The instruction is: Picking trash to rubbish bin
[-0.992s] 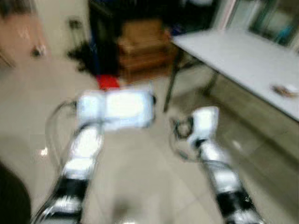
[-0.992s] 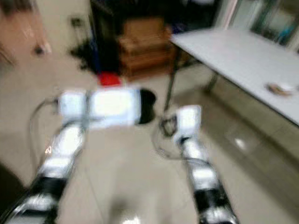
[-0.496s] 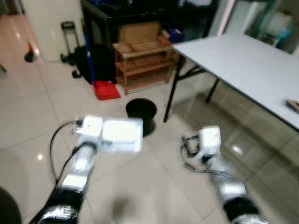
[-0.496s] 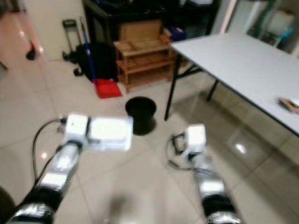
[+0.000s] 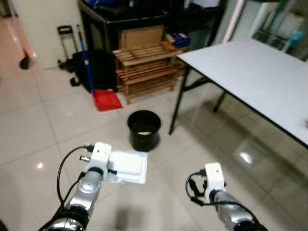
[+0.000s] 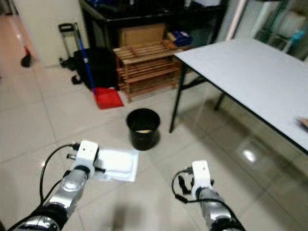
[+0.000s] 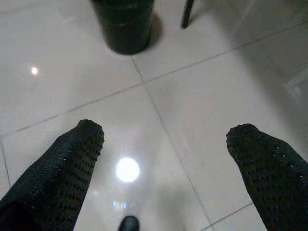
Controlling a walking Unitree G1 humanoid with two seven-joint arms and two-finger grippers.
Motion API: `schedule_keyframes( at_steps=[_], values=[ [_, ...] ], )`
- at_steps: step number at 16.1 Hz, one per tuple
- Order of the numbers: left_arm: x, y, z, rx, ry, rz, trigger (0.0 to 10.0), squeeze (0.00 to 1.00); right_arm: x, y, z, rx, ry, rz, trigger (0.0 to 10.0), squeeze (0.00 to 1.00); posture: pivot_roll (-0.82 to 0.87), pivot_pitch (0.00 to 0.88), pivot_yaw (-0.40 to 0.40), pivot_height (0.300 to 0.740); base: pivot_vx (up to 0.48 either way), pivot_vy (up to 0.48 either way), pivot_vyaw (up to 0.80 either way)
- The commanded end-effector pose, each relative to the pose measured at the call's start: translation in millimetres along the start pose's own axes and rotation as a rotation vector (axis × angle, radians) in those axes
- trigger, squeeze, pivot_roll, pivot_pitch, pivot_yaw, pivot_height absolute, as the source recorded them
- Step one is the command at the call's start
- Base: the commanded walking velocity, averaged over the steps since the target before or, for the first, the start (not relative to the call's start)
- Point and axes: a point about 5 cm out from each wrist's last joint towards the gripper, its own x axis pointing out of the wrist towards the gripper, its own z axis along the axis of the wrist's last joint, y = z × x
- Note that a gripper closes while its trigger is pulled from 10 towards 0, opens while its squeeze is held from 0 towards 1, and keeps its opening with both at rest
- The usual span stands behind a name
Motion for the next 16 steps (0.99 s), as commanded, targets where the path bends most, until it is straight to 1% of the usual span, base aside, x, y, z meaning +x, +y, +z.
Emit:
schedule_keyframes(
  at_steps=[1, 3, 5, 7, 9, 13, 14, 16],
  values=[
    [-2.7, -2.9, -10, 0.006, 0.047, -0.013, 10.0, 0.00, -1.1, 1.5, -8, -0.003, 0.033, -0.006, 10.0, 0.00, -0.01, 0.054, -0.063, 0.740, 0.454, 0.000, 0.00],
    [-9.1, -5.5, -27, 0.014, 0.118, -0.020, 10.0, 0.00, -5.6, 0.6, -26, 0.014, 0.093, -0.032, 10.0, 0.00, -0.01, 0.054, -0.062, 0.740, 0.441, 0.000, 0.00],
    [-12.8, -6.5, -36, 0.010, 0.158, -0.022, 10.0, 0.00, -7.6, 0.3, -32, 0.024, 0.107, -0.036, 10.0, 0.00, -0.01, 0.053, -0.064, 0.740, 0.437, 0.000, 0.00],
    [-18.4, -9.7, -48, 0.029, 0.208, -0.040, 10.0, 0.00, -11.8, -1.0, -44, 0.027, 0.154, -0.046, 10.0, 0.00, -0.01, 0.048, -0.060, 0.740, 0.416, 0.000, 0.00],
    [-23.6, -10.9, -58, 0.021, 0.251, -0.042, 10.0, 0.00, -15.2, -2.9, -53, 0.041, 0.178, -0.061, 10.0, 0.00, -0.01, 0.045, -0.058, 0.740, 0.407, 0.000, 0.00],
    [-29.6, -11.3, -69, 0.008, 0.304, -0.039, 10.0, 0.00, -16.3, -2.2, -55, 0.052, 0.183, -0.065, 10.0, 0.00, 0.00, 0.035, -0.052, 0.740, 0.396, 0.000, 0.00],
    [-33.4, -10.8, -75, -0.004, 0.333, -0.033, 10.0, 0.00, -16.3, -1.5, -56, 0.054, 0.182, -0.068, 10.0, 0.00, -0.01, 0.029, -0.049, 0.740, 0.390, 0.000, 0.00],
    [-36.1, -10.3, -80, -0.006, 0.352, -0.032, 10.0, 0.00, -15.8, -0.4, -55, 0.058, 0.181, -0.068, 10.0, 0.00, -0.01, 0.026, -0.047, 0.740, 0.390, 0.000, 0.00]
  ],
)
